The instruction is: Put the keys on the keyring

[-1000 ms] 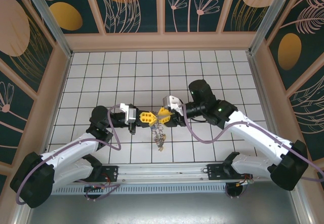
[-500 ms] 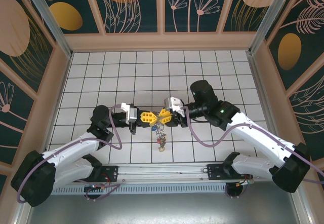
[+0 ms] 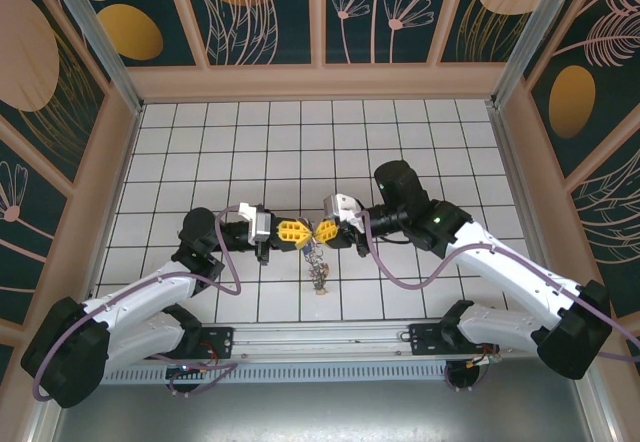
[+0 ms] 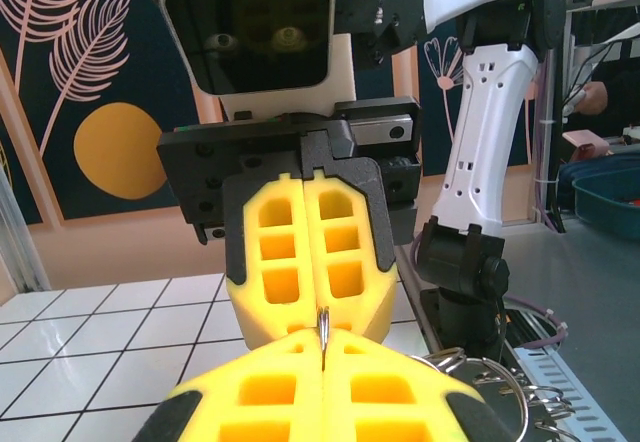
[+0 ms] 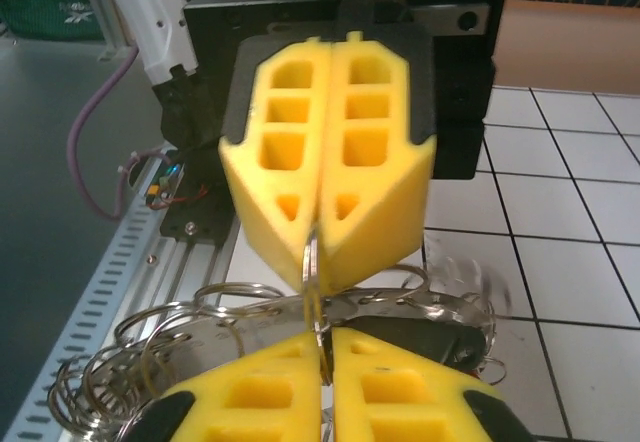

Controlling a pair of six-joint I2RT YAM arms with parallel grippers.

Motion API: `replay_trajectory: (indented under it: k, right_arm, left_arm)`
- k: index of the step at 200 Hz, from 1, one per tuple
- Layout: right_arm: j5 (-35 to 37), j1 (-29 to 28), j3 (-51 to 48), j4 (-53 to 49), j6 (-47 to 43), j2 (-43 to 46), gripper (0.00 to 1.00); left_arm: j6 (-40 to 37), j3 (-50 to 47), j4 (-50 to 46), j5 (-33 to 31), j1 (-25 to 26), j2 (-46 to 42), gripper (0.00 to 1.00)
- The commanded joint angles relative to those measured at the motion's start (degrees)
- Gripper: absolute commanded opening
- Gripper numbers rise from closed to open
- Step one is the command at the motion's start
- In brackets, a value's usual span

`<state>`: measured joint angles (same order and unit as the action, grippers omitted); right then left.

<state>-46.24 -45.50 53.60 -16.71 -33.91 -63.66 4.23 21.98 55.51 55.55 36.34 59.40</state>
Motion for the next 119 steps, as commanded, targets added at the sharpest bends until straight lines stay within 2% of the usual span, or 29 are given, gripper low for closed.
replay_trajectory:
  k: [1,65,119]
  right_arm:
    - [-1.27,-0.16,0.18,0.21,-0.24,-0.92,0.00]
    - [-1.71,-1.00,1.06,2.60,1.72,-3.95,0.00]
    - [1.11,-0.49,2.53,2.13,2.62,-3.14,0.00]
  left_arm:
    - [0.45,1.48,4.09,0.89,0.36,-1.12,0.00]
    - [0.24,1.67,3.89,1.23,0.49,-0.77,0.00]
    - [-1.92,2.02,1.20,2.13,1.03,-1.18,0.00]
